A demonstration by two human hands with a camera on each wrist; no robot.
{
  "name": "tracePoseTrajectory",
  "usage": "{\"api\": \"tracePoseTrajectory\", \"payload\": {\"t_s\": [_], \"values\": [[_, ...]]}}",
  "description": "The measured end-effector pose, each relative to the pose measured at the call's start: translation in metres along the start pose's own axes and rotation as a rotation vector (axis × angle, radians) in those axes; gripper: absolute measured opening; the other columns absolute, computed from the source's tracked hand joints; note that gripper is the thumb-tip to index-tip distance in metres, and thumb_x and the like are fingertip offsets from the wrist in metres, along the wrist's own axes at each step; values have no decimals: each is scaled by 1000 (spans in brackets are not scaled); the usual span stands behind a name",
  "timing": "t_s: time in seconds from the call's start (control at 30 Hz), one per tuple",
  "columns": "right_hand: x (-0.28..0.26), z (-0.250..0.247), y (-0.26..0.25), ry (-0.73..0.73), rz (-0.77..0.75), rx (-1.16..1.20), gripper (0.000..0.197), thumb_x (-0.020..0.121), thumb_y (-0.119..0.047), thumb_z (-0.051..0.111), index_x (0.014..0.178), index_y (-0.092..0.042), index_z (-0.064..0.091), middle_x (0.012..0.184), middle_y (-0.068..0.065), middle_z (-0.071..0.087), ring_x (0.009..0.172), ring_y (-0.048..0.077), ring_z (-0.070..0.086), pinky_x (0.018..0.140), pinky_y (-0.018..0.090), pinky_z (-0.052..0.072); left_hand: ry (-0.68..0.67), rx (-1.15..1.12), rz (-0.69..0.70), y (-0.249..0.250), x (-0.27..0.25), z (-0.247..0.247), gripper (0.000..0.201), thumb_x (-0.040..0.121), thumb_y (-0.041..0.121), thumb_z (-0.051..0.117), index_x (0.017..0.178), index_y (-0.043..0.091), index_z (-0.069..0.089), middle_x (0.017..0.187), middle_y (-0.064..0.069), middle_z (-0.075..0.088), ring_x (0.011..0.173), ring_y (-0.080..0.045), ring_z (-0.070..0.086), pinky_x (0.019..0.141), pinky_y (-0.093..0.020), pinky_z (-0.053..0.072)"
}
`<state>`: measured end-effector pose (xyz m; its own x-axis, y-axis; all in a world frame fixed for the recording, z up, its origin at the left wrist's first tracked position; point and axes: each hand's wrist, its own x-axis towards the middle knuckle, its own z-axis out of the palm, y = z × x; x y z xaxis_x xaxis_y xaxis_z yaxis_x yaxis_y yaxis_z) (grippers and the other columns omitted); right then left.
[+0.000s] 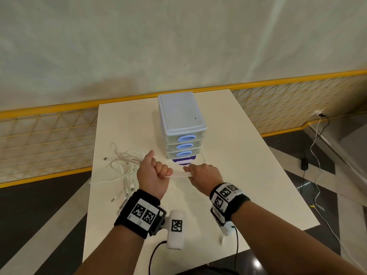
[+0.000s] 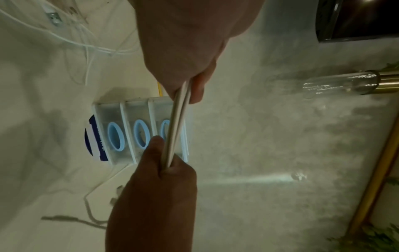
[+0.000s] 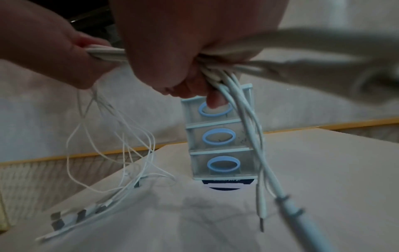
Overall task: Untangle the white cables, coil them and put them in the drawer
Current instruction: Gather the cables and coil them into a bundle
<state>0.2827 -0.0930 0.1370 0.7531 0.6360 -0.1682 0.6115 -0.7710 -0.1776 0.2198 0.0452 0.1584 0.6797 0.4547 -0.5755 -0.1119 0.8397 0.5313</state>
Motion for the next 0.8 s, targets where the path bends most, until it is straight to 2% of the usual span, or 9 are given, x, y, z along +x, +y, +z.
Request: {"api": "tracePoseTrajectory", "payload": {"t_s": [0.1,0.17,0.27,0.33,0.47,0.53,0.6,0.7,0.8], "values": [[0,1,5,-25,18,55,40,98,-41,29,100,-14,57,91,14,67,82,36,62,66,32,37,-2,9,22,-3,-6,-3,52,94,26,50,50,22,22,39,6,17,43,-15,10,45,-25,29],[0,-2,7,-20,49,109,37,98,-39,31,97,-14,58,91,14,67,83,36,62,67,32,37,-58,-57,55,-9,-9,-7,42,91,28,56,54,20,37,45,6,33,41,-12,32,56,-25,40],[0,-5,3,26,84,133,39,99,-38,30,96,-10,57,93,17,66,85,37,61,67,33,37,-176,-133,37,-23,-15,-9,18,84,31,60,83,14,58,73,-2,66,82,-20,68,81,-28,49],[1,-6,-6,38,75,125,36,98,-34,32,99,-8,56,95,18,66,87,38,61,66,33,36,-189,-120,-23,-32,-17,-3,18,89,30,56,88,12,59,79,-6,68,91,-22,68,84,-30,49],[3,-4,-11,92,20,116,35,98,-33,33,95,-7,55,90,18,66,82,39,61,63,32,33,-94,-108,-66,-35,-13,7,45,95,25,52,55,18,31,42,2,31,44,-13,40,59,-24,43],[3,-2,-9,128,-41,114,31,97,-33,37,94,-7,54,88,15,66,79,38,61,63,32,33,-49,-107,-59,-34,-6,5,49,94,21,51,54,20,22,42,3,20,39,-13,24,52,-24,32],[0,2,-4,192,-138,187,27,88,-28,54,107,-9,52,99,11,64,90,34,60,74,34,38,-38,-129,-42,-33,0,2,49,94,20,50,55,21,21,42,4,18,38,-13,20,54,-26,28],[-12,13,13,164,-132,197,73,74,-36,67,136,-20,32,132,5,44,120,25,40,102,39,29,-14,-159,-16,-29,7,-1,51,96,22,47,51,21,22,39,4,17,36,-13,21,59,-29,34],[-22,21,28,290,-75,315,67,68,-40,71,123,-20,39,122,4,45,112,22,38,94,33,30,8,-189,12,-24,9,-4,55,97,22,46,46,21,24,38,5,17,34,-14,21,60,-30,37]]}}
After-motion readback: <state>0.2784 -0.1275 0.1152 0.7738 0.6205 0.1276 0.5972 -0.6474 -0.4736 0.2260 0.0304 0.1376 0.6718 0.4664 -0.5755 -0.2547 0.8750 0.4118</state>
